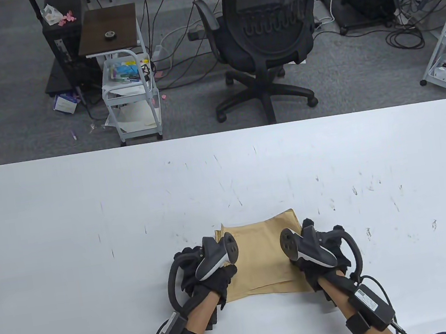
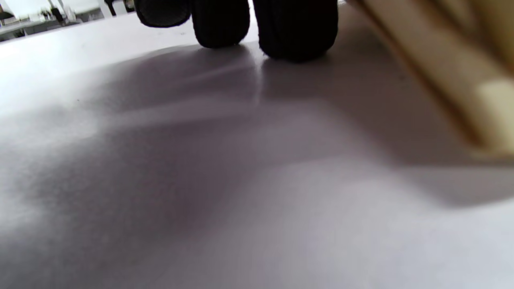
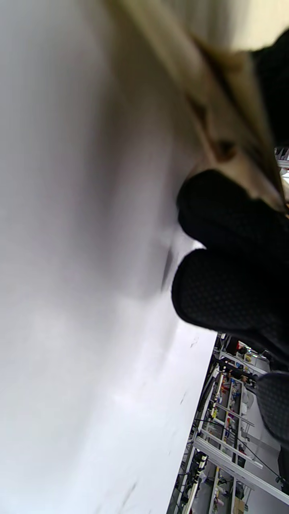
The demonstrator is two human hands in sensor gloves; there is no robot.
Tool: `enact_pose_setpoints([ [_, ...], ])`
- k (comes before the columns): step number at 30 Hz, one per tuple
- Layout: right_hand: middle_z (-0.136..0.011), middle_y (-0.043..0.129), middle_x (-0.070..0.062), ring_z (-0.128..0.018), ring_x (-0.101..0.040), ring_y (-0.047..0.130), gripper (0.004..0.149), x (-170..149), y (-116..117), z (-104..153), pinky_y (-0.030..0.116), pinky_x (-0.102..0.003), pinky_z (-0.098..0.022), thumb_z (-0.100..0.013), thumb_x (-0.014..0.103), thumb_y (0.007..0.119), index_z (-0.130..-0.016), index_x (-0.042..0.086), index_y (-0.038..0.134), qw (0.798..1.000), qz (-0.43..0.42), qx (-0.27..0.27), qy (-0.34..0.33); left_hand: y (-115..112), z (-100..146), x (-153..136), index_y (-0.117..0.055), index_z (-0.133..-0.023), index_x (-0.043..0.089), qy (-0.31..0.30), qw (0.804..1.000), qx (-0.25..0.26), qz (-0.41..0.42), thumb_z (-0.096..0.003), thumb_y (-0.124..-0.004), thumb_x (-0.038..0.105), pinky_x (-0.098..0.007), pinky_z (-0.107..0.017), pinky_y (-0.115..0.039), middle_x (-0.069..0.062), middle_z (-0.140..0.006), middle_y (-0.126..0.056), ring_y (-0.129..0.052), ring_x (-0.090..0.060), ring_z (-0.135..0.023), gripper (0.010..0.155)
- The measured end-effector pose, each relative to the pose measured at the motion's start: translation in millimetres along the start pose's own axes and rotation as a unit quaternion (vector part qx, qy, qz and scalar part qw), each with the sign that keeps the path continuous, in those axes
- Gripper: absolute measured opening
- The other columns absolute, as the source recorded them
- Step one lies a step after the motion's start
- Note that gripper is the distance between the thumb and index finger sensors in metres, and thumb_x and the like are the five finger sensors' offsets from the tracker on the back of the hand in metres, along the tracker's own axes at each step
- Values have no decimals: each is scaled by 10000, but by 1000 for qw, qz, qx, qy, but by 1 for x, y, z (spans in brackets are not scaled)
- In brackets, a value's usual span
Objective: Push scattered envelopes inward from both sides into a neat stack
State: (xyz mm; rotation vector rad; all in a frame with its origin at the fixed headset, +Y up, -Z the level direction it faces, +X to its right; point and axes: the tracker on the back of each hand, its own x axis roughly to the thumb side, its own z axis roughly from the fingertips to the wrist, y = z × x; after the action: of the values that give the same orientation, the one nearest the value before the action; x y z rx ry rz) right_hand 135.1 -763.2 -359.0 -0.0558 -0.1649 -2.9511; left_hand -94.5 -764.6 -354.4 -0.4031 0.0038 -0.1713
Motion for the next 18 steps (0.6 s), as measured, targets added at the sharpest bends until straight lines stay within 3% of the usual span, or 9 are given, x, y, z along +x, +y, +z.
enact_pose_setpoints([
  [3, -734, 872, -45, -722, -361, 857, 959, -3, 4, 0, 437, -781, -652, -432, 488, 748, -1043, -124, 333, 999, 0, 33, 15, -7, 1, -2, -653, -842, 164, 12, 1000, -8, 5, -410, -594, 694, -693, -774, -311, -172, -1091, -450, -347, -520, -1062, 687],
  [6, -982, 713, -222, -845, -489, 719, 1012, -5, 8, 2, 371, -801, -653, -422, 526, 707, -1069, -84, 225, 999, 23, 22, 19, -15, -1, -4, -310, -1111, 31, 11, 1000, -5, -26, -383, -508, 719, -696, -776, -238, -220, -1142, -88, -124, -534, -1066, 1022],
  [9, -1079, 555, -294, -901, -542, 624, 957, -4, 10, 3, 349, -800, -654, -431, 531, 670, -1089, -10, 233, 999, 34, 23, 11, -19, -2, -6, -109, -1115, 12, 14, 999, -25, -19, -366, -440, 725, -694, -776, -202, -228, -1099, 94, -40, -530, -1054, 1086],
  [11, -1101, 525, -300, -921, -549, 601, 889, -4, 8, 3, 343, -800, -654, -439, 519, 677, -1104, 58, 308, 1000, 25, 19, -4, -17, -1, -7, -76, -1108, 20, 10, 1000, -11, -6, -377, -473, 719, -694, -775, -208, -227, -1089, 115, -51, -524, -1057, 1087],
  [16, -1136, 438, -315, -959, -570, 530, 841, -12, -11, 8, 303, -814, -643, -457, 512, 658, -1111, 74, 363, 998, -22, 22, -46, -7, 6, -10, 16, -1082, 52, -17, 1000, 12, 4, -416, -532, 693, -701, -770, -193, -215, -1059, 181, -28, -508, -1058, 1075],
  [18, -1135, 438, -323, -958, -581, 523, 836, -16, -15, 14, 304, -814, -645, -460, 498, 666, -1109, 57, 378, 997, -48, 11, -56, 3, 10, -17, 34, -1075, 58, -38, 998, 22, 50, -426, -534, 681, -706, -766, -178, -213, -1052, 196, -9, -508, -1053, 1064],
])
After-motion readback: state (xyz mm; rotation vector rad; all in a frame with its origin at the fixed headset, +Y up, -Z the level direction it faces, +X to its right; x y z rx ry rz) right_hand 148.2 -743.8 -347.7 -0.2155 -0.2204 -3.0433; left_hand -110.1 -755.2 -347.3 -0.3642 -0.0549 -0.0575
